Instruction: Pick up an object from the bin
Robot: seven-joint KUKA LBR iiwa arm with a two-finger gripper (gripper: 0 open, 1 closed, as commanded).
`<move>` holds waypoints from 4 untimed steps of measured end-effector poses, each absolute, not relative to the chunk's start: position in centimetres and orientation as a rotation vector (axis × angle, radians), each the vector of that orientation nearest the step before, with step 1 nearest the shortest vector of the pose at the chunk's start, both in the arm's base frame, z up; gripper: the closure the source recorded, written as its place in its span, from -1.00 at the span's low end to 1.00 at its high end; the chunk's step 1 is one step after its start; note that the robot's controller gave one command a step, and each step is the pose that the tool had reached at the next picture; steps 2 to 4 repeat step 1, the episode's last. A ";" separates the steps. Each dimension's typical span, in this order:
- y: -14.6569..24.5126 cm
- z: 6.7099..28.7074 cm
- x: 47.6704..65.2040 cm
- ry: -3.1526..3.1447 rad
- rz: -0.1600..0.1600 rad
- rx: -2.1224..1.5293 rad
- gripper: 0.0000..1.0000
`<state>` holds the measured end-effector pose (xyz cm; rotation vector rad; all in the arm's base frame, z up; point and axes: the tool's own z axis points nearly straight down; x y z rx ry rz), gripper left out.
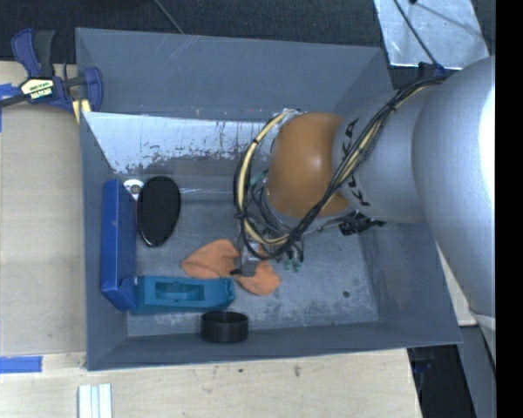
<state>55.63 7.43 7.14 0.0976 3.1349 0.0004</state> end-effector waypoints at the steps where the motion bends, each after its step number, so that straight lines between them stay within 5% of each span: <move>1: 7.3 21.7 54.9 3.137 0.001 0.040 1.00; 4: 7.3 21.7 54.9 3.137 0.001 0.040 1.00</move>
Offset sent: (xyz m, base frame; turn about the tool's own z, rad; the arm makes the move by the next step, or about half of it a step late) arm 0.0000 0.0000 0.0000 0.0000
